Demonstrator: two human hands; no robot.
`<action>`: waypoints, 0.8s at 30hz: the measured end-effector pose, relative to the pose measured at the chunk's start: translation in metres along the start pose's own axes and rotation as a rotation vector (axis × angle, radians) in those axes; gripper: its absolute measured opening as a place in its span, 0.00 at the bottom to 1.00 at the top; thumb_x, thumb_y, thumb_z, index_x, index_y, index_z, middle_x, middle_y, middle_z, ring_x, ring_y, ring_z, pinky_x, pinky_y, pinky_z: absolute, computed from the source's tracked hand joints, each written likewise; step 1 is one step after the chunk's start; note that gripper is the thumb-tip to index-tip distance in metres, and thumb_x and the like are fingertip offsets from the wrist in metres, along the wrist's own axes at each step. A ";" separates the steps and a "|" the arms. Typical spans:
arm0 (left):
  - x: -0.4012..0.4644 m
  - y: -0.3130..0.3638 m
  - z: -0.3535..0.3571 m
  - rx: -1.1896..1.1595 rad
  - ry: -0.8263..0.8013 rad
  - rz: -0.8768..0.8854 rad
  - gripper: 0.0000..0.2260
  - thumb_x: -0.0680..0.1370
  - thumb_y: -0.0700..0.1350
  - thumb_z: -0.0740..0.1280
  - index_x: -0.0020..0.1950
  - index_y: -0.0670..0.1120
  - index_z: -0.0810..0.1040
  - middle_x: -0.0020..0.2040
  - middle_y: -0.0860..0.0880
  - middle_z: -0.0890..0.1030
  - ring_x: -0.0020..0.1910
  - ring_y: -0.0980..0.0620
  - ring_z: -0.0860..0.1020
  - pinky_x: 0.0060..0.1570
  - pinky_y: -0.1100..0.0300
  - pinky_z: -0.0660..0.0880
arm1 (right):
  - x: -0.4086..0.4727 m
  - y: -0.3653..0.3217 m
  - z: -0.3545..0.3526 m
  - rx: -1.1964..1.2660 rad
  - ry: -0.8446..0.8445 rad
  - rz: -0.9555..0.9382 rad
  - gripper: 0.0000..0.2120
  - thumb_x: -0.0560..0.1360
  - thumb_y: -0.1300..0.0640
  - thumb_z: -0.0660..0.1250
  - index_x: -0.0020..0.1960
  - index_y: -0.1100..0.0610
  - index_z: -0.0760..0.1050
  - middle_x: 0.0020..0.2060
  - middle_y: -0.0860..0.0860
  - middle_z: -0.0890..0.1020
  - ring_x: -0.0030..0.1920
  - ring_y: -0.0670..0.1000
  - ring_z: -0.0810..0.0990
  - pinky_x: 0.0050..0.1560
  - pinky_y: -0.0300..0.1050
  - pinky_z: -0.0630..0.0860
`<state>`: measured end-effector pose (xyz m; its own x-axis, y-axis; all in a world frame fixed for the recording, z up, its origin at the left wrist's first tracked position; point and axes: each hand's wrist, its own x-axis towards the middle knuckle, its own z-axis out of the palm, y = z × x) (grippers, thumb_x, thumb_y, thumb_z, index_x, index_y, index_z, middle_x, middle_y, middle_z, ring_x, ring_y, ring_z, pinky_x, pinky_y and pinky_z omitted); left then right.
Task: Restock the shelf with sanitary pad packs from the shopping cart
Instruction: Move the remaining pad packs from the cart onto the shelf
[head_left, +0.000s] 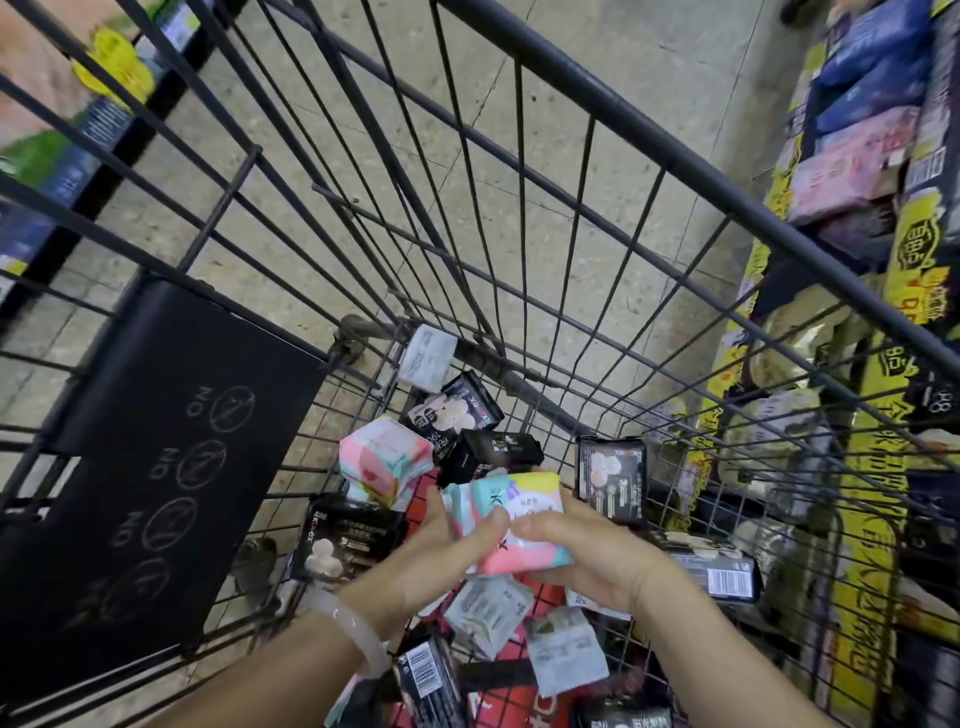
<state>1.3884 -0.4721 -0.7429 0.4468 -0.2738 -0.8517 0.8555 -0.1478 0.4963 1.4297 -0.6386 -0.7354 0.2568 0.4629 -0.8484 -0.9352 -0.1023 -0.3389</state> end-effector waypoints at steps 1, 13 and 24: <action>0.002 -0.002 -0.002 -0.016 0.005 0.003 0.45 0.66 0.73 0.63 0.74 0.64 0.42 0.77 0.55 0.55 0.74 0.54 0.58 0.72 0.57 0.56 | 0.002 0.001 0.000 -0.002 -0.028 0.025 0.21 0.64 0.58 0.69 0.57 0.52 0.74 0.43 0.48 0.85 0.45 0.48 0.83 0.53 0.45 0.76; -0.005 -0.005 -0.003 -0.245 -0.077 0.011 0.38 0.70 0.59 0.70 0.73 0.54 0.53 0.65 0.54 0.75 0.57 0.60 0.76 0.48 0.71 0.75 | -0.001 0.020 0.008 0.160 -0.125 -0.005 0.24 0.53 0.56 0.74 0.49 0.54 0.79 0.40 0.50 0.85 0.42 0.47 0.83 0.49 0.40 0.76; -0.054 0.068 0.025 -0.042 -0.114 0.200 0.41 0.61 0.59 0.73 0.69 0.53 0.60 0.67 0.51 0.74 0.65 0.54 0.73 0.67 0.54 0.69 | -0.078 -0.001 0.016 0.135 -0.070 -0.298 0.36 0.43 0.51 0.84 0.49 0.56 0.81 0.42 0.53 0.86 0.43 0.51 0.84 0.48 0.44 0.77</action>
<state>1.4154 -0.4912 -0.6589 0.5782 -0.3999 -0.7112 0.7640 -0.0405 0.6439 1.4067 -0.6606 -0.6625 0.5112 0.5145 -0.6885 -0.8464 0.1623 -0.5072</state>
